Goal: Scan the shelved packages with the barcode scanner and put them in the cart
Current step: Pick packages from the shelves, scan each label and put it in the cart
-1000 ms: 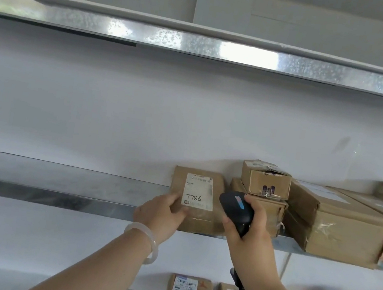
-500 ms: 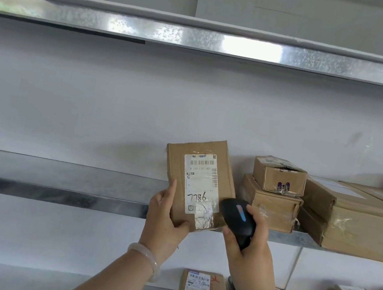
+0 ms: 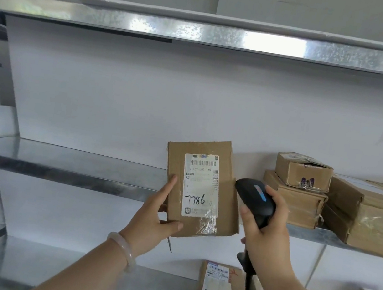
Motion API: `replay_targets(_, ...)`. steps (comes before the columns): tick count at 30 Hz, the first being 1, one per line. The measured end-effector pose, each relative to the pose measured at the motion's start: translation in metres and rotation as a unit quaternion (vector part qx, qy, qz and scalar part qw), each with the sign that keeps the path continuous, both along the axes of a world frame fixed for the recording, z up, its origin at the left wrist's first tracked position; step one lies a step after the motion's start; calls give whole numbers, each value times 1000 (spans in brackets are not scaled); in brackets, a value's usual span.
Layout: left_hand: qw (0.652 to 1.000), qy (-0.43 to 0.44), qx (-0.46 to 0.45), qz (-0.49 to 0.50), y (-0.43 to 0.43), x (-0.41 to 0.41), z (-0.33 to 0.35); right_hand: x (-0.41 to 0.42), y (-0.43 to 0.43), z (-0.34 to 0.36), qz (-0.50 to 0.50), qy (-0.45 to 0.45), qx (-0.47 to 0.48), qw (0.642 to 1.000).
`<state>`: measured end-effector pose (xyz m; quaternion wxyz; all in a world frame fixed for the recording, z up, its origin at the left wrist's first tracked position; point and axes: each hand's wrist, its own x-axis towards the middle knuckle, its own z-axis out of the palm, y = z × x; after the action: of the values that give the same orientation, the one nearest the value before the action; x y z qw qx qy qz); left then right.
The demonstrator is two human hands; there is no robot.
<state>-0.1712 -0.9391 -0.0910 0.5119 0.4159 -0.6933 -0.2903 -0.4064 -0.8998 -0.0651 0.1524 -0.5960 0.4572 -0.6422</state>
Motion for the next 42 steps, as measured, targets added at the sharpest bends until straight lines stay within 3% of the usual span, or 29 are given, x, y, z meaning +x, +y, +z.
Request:
replay_targets(9, 993, 47, 0, 113, 36, 39, -35, 57, 4, -37, 117, 55, 9, 992)
replay_targets(20, 951, 116, 16, 286, 90, 107, -89, 151, 35, -61, 288, 102, 18, 952)
replay_targets(32, 903, 97, 57, 414, 170, 181, -125, 236, 64, -77, 423, 75, 81, 900)
replay_targets(42, 875, 77, 87, 471, 209, 238, -142, 299, 85, -87, 454, 90, 123, 878)
